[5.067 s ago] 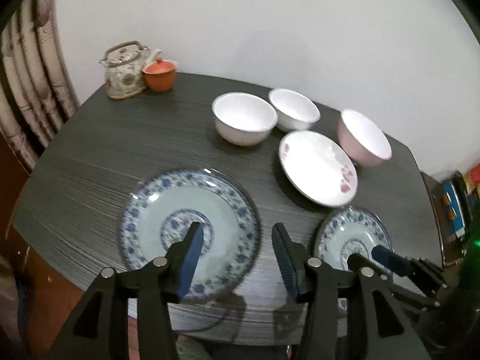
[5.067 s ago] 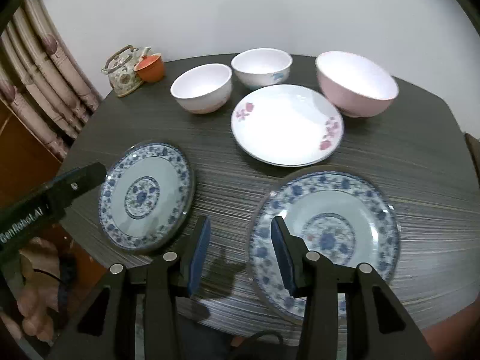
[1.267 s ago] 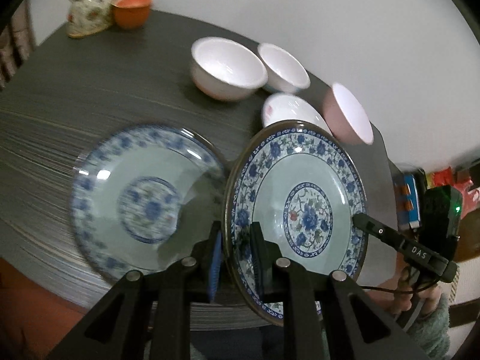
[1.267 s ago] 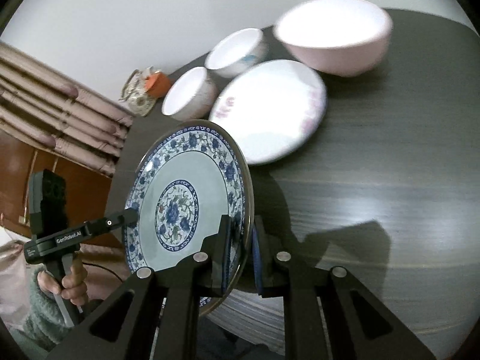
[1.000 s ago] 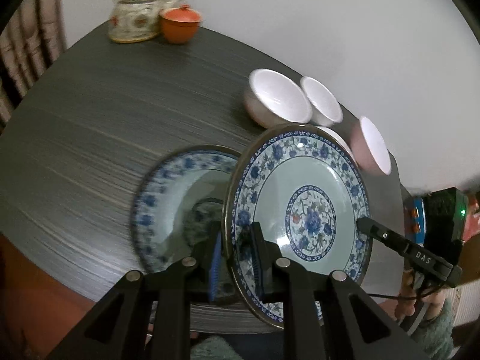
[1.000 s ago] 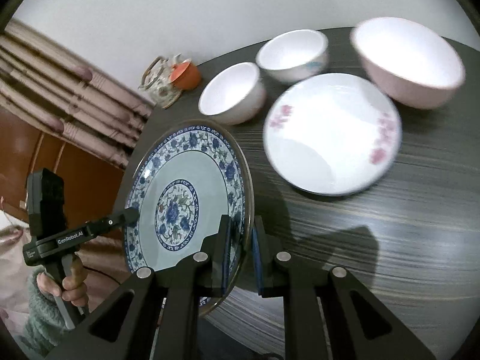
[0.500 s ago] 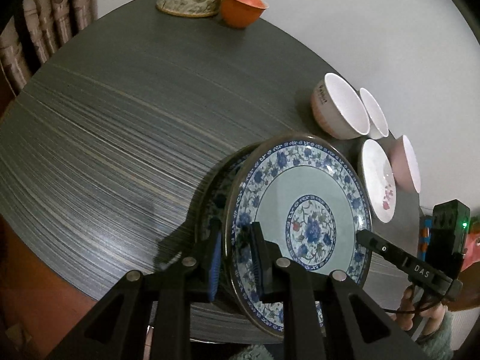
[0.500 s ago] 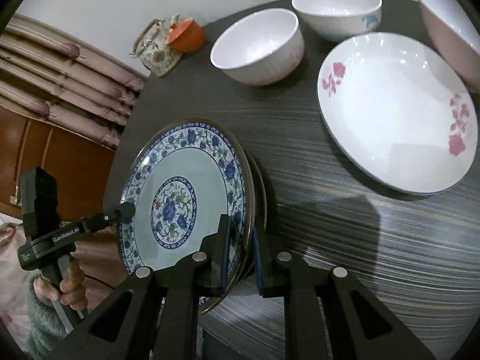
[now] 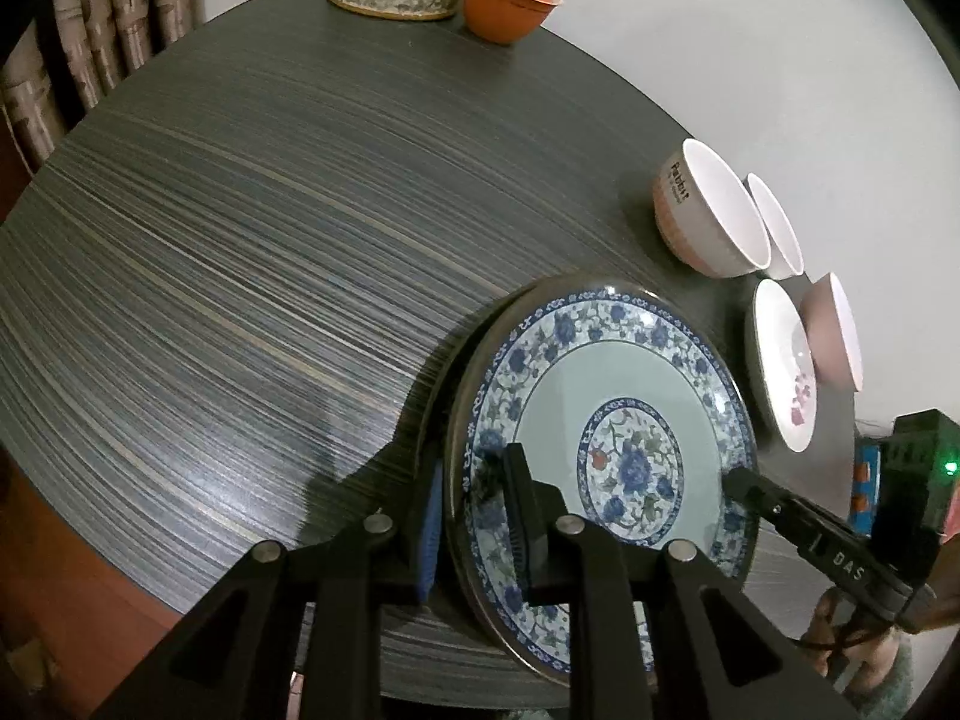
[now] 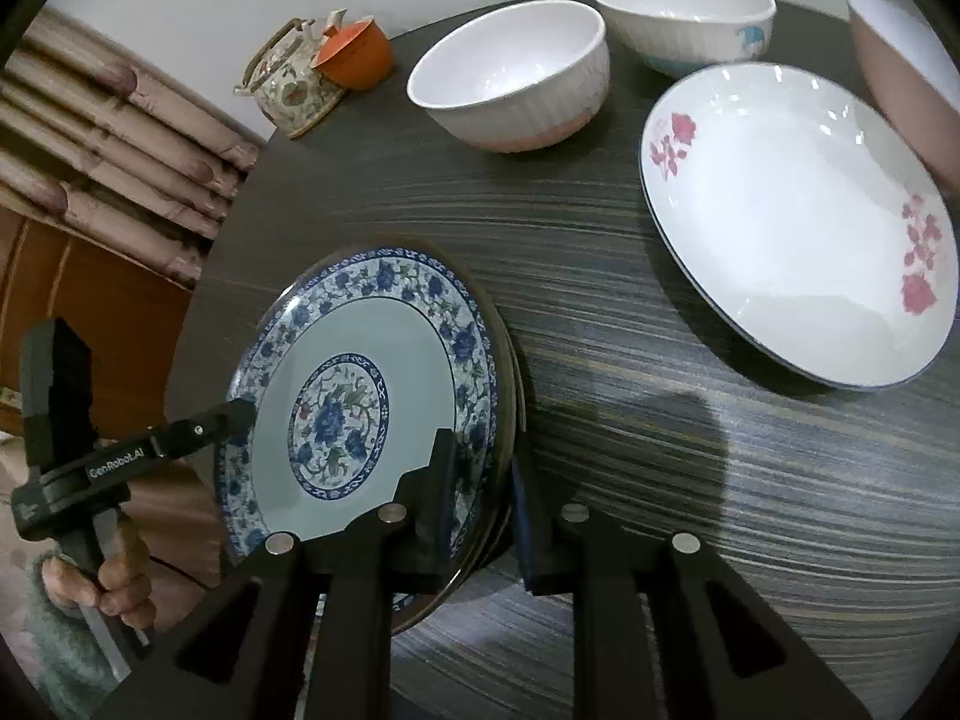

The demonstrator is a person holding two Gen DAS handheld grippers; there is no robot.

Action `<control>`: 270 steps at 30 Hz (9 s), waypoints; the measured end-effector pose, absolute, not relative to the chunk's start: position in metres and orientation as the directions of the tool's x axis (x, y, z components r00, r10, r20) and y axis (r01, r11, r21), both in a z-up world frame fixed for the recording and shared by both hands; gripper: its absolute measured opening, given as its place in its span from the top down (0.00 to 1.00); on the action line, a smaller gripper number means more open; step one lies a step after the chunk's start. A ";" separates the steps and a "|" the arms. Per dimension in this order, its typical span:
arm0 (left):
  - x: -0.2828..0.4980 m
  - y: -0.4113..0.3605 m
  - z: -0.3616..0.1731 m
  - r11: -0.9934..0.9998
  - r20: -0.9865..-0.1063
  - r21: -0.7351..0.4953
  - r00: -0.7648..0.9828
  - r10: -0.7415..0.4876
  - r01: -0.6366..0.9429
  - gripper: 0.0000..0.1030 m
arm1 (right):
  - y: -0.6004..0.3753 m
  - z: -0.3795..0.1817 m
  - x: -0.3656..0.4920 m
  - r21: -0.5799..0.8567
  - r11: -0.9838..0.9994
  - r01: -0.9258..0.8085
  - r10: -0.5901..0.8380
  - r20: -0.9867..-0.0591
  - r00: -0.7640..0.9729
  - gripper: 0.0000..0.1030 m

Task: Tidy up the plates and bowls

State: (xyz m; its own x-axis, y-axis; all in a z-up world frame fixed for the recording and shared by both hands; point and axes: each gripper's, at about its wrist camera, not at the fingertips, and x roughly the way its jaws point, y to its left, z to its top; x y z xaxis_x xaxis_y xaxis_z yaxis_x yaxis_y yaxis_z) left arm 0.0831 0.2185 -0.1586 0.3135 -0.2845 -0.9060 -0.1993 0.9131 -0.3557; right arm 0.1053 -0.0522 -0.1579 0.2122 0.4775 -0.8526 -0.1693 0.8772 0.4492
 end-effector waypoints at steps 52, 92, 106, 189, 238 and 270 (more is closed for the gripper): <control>0.058 0.138 -0.120 0.987 -0.782 0.155 0.608 0.140 -0.027 0.54 | -0.067 -0.114 0.051 0.097 0.985 -0.145 0.161 -0.829 0.536 0.58; 0.136 -0.018 -0.105 0.976 -0.752 -0.076 0.632 -0.189 0.202 0.38 | -0.232 -0.120 0.067 0.096 0.995 -0.015 0.083 -0.755 0.651 0.42; 0.197 -0.018 -0.146 0.931 -0.847 -0.335 0.388 -0.364 0.143 0.38 | -0.269 -0.165 0.128 0.408 0.913 0.006 0.353 -0.798 0.488 0.67; 0.133 0.017 -0.110 0.950 -0.842 -0.298 0.445 -0.306 0.091 0.83 | -0.207 -0.114 0.061 0.424 0.901 -0.093 0.402 -0.734 0.548 0.90; 0.080 0.198 -0.155 0.939 -0.894 -0.249 0.429 -0.128 -0.239 0.83 | -0.025 -0.159 0.071 0.458 0.856 -0.240 0.516 -0.791 0.329 0.89; 0.085 0.151 -0.150 0.985 -0.865 0.045 0.487 0.122 -0.166 0.83 | -0.023 -0.153 0.070 0.331 0.921 -0.208 0.387 -0.844 0.372 0.81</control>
